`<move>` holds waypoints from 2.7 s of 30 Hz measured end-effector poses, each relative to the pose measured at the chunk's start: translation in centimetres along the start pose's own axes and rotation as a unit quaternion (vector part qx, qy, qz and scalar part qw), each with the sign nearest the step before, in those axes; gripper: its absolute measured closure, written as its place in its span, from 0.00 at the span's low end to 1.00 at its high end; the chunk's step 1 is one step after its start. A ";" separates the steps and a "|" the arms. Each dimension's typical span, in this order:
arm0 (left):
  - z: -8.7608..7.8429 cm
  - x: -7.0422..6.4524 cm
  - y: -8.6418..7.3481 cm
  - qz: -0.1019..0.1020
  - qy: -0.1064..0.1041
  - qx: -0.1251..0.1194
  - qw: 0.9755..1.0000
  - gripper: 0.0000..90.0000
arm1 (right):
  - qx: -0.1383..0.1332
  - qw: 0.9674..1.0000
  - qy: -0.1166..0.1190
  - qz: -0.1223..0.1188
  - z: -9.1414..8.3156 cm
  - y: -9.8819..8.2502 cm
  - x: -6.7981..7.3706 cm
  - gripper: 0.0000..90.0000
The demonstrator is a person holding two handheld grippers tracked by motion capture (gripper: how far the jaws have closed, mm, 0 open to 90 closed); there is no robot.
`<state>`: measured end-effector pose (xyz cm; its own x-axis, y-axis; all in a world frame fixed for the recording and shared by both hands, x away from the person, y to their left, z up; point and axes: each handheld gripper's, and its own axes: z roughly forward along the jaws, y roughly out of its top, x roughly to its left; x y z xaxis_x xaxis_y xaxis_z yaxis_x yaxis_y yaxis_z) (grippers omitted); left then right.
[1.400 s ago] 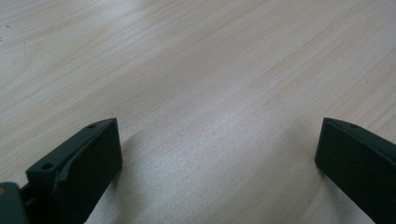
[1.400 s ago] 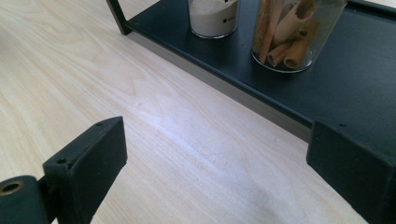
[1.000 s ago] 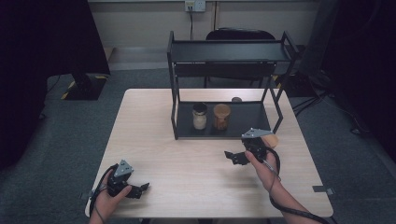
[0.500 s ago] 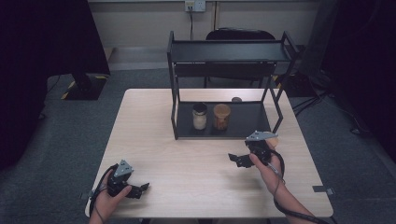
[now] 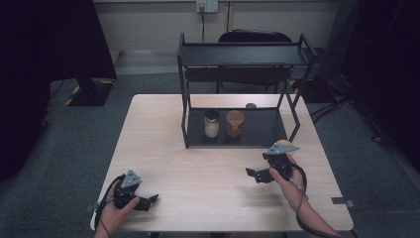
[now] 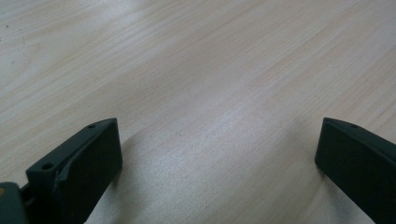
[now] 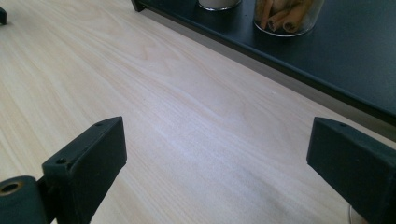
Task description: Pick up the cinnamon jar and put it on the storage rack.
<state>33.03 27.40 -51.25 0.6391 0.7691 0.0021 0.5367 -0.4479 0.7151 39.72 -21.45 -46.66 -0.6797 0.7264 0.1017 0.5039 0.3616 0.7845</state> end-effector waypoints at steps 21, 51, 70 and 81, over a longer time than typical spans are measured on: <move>0.0 0.0 0.0 0.000 0.000 0.000 1.000 0.00 | 0.010 1.000 0.002 -0.013 -1.5 -1.3 -0.5 0.03; 0.0 0.0 0.0 0.000 0.000 0.000 1.000 0.00 | 0.009 1.000 -0.004 -0.004 -2.8 -3.1 -1.9 0.03; 0.0 0.0 0.0 0.000 0.000 0.000 1.000 0.00 | 0.007 1.000 -0.012 0.010 -4.0 -4.6 -2.9 0.03; 0.0 0.0 0.0 0.000 0.000 0.000 1.000 0.00 | 0.007 1.000 -0.017 0.019 -4.3 -5.5 -3.2 0.03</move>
<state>33.02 27.40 -51.26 0.6392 0.7691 0.0020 0.5366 -0.4478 0.7152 36.84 -28.24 -48.63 -0.6419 0.7588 0.1104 0.5364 0.3415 0.7718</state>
